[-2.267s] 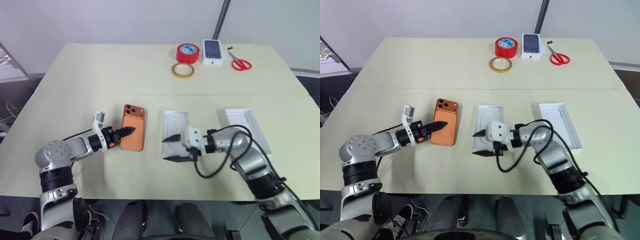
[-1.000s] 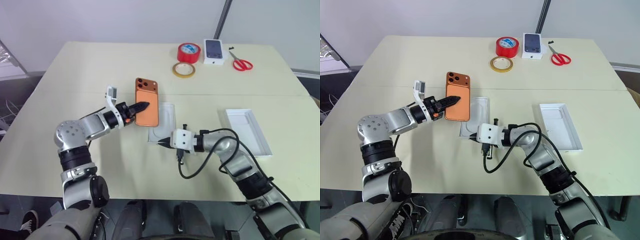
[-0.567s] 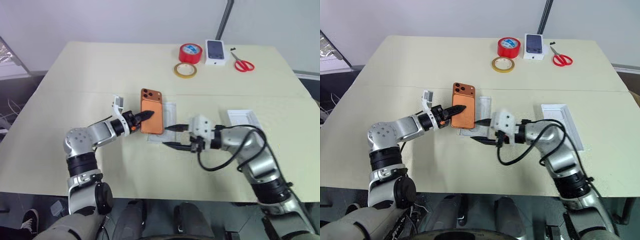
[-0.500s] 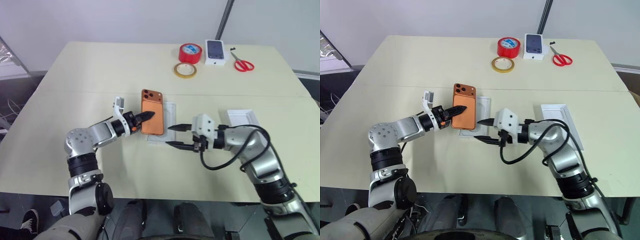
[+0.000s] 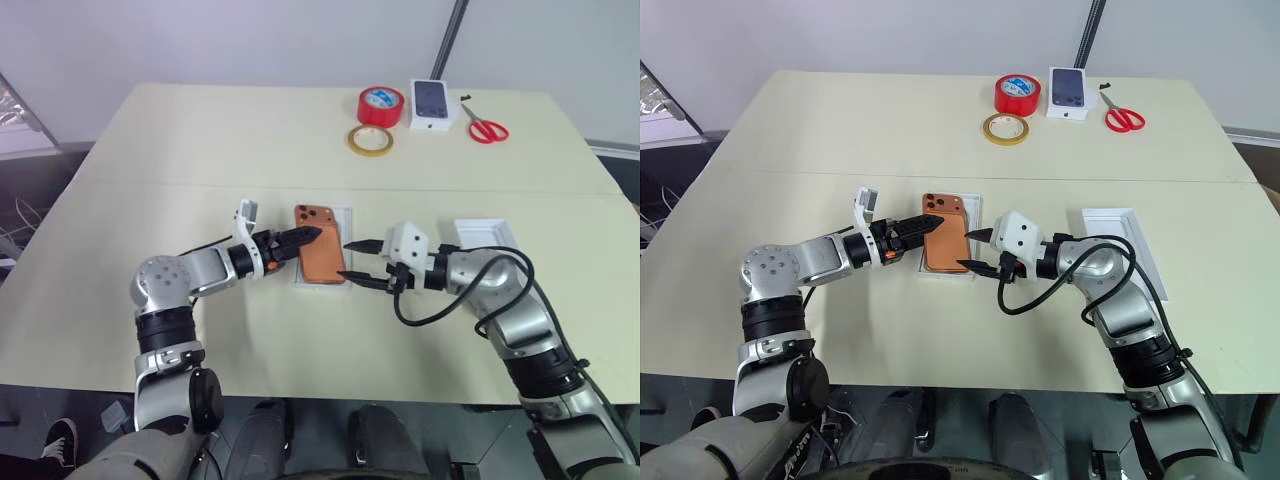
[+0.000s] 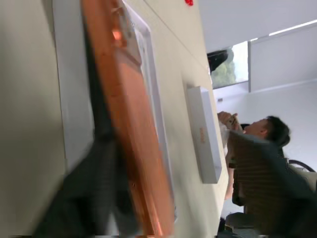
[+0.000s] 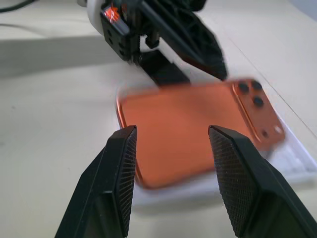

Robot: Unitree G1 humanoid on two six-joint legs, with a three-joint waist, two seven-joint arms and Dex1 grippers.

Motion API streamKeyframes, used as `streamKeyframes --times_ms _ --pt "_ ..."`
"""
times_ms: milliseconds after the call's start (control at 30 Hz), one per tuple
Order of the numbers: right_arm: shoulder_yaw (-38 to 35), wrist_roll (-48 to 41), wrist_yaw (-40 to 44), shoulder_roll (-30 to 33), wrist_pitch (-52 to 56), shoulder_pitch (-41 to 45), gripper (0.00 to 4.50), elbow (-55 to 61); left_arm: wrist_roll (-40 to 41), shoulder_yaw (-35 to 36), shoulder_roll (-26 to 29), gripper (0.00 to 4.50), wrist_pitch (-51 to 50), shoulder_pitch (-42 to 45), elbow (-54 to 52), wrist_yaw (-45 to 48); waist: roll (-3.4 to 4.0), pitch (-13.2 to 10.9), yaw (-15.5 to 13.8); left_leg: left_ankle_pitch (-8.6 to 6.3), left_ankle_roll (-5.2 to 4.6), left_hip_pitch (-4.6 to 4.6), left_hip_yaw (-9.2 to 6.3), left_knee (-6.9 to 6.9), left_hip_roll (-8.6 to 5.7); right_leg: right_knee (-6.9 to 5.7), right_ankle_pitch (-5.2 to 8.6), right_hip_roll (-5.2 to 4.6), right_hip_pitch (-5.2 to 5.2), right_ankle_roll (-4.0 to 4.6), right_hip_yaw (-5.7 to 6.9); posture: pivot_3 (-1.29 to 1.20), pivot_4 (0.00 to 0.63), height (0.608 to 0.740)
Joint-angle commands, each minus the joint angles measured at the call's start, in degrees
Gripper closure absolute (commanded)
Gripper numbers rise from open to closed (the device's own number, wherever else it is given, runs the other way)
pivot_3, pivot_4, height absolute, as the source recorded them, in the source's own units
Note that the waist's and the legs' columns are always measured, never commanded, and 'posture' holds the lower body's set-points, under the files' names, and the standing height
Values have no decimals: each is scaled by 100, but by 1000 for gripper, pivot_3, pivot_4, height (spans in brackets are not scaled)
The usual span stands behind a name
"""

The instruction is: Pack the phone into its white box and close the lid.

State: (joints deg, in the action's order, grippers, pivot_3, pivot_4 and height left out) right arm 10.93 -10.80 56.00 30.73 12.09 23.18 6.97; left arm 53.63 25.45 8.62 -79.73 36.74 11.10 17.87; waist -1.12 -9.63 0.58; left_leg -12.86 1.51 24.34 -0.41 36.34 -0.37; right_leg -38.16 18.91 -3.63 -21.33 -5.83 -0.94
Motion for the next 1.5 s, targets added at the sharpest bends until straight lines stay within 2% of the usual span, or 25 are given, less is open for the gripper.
streamKeyframes --times_ms 33,200,367,533,700,833,1400,1500 --pt "-12 -36 -91 -152 -76 224 2092 32 2 -156 144 357 65 -49 -203 125 0 0 9 0 0 0 -1 -1 0 -1 0 1 0 0 0 0 150 740" --pt "29 32 -180 -325 -154 379 2092 -146 -64 -196 274 357 242 -11 -205 112 1 0 13 0 1 -1 -1 -3 2 -1 0 3 -2 0 0 0 150 740" --pt "79 148 -233 -403 -350 449 2092 -345 -312 -556 389 357 640 53 -307 244 1 0 4 0 1 0 0 -1 1 -1 0 1 -1 0 0 0 150 740" --pt "62 224 -333 -466 -468 530 2092 -473 -422 -728 73 357 891 90 -92 240 1 0 -3 0 1 1 0 0 0 -1 0 0 -2 0 0 0 150 740" --pt "47 260 -346 -458 -506 517 2092 -475 -363 -788 99 357 862 -60 -312 246 1 0 7 0 0 1 0 0 0 -1 0 0 -2 0 0 0 150 740" --pt "41 303 -406 -467 -550 498 2092 -520 -507 -706 201 357 1270 15 -244 248 1 0 9 0 0 1 0 -1 1 -1 0 1 -3 0 0 0 150 740" --pt "-46 345 -599 -497 -672 606 2092 -780 -621 -1189 -62 357 1546 82 -319 442 1 0 6 0 0 1 0 0 1 -1 0 2 -2 0 0 0 150 740" --pt "-100 433 -705 -446 -746 649 2092 -887 -987 -1600 123 357 1705 -64 -343 596 1 1 9 0 -1 1 0 1 1 -1 0 2 -1 0 0 0 150 740"
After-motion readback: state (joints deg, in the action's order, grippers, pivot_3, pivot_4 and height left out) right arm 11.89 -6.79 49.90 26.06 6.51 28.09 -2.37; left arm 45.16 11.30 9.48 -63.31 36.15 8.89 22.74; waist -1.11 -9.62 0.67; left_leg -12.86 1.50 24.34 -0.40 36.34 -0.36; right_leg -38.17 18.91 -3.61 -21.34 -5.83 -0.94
